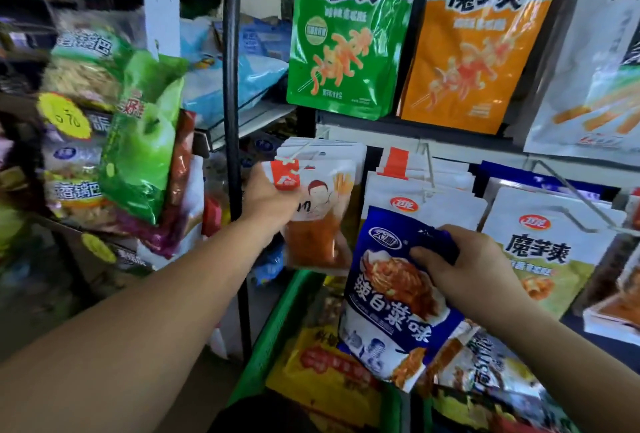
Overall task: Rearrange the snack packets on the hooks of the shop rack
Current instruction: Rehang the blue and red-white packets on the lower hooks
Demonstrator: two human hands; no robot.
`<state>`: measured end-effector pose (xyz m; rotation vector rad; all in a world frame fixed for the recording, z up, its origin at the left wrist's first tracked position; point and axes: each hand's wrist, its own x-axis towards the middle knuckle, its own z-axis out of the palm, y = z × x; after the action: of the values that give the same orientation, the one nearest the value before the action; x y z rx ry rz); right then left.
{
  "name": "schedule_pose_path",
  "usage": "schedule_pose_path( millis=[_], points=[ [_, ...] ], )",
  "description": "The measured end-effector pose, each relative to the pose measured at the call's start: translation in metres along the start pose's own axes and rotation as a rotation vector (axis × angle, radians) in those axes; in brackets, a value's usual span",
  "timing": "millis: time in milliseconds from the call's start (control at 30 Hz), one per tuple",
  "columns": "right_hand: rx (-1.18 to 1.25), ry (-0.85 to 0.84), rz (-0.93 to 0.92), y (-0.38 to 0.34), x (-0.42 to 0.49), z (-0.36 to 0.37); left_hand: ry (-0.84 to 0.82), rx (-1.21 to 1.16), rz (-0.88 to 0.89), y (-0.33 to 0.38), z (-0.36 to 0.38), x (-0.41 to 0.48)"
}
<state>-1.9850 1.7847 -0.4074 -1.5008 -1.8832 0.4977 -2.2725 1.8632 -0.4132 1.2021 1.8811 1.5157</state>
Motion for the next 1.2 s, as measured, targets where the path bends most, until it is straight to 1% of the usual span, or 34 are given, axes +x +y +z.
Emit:
schedule_pose_path(
  millis=[67,100,167,233,300,367,433,467,567,733,867,967,1067,1200],
  points=[
    [0.018,0.006,0.011,-0.001,0.001,0.000,0.081,0.036,0.039,-0.004,0.001,-0.012],
    [0.014,0.009,0.011,-0.002,0.002,0.000,0.094,0.028,0.083,-0.005,0.000,-0.019],
    [-0.010,0.014,0.012,-0.006,0.001,0.001,0.038,-0.062,0.139,-0.003,-0.003,-0.033],
    [-0.021,0.021,0.012,-0.012,0.000,0.001,-0.023,-0.156,0.100,0.006,-0.010,-0.046],
    [-0.011,0.012,0.012,-0.018,-0.003,0.000,-0.030,-0.232,0.029,0.011,-0.023,-0.053],
    [0.012,-0.001,0.013,-0.020,-0.006,-0.003,-0.041,-0.279,-0.002,0.013,-0.037,-0.062],
    [0.024,0.000,0.018,-0.017,-0.010,-0.009,-0.102,-0.282,-0.016,0.015,-0.050,-0.079],
    [0.033,0.002,0.025,-0.014,-0.012,-0.013,-0.161,-0.277,-0.011,0.015,-0.052,-0.087],
    [0.028,0.011,0.035,-0.003,-0.022,-0.030,-0.298,-0.254,0.056,0.027,-0.047,-0.118],
    [0.007,0.002,0.116,0.045,-0.048,-0.076,-0.397,-0.287,0.162,0.063,0.003,-0.164],
    [-0.074,-0.041,0.237,0.105,-0.077,-0.124,-0.526,-0.206,0.271,0.086,0.062,-0.197],
    [-0.090,0.016,0.325,0.150,-0.099,-0.151,-0.648,-0.142,0.320,0.101,0.108,-0.220],
    [-0.093,0.070,0.405,0.187,-0.115,-0.168,-0.739,-0.135,0.341,0.115,0.154,-0.246],
    [-0.033,0.212,0.467,0.229,-0.132,-0.178,-0.839,-0.160,0.357,0.134,0.207,-0.276]
  ],
)
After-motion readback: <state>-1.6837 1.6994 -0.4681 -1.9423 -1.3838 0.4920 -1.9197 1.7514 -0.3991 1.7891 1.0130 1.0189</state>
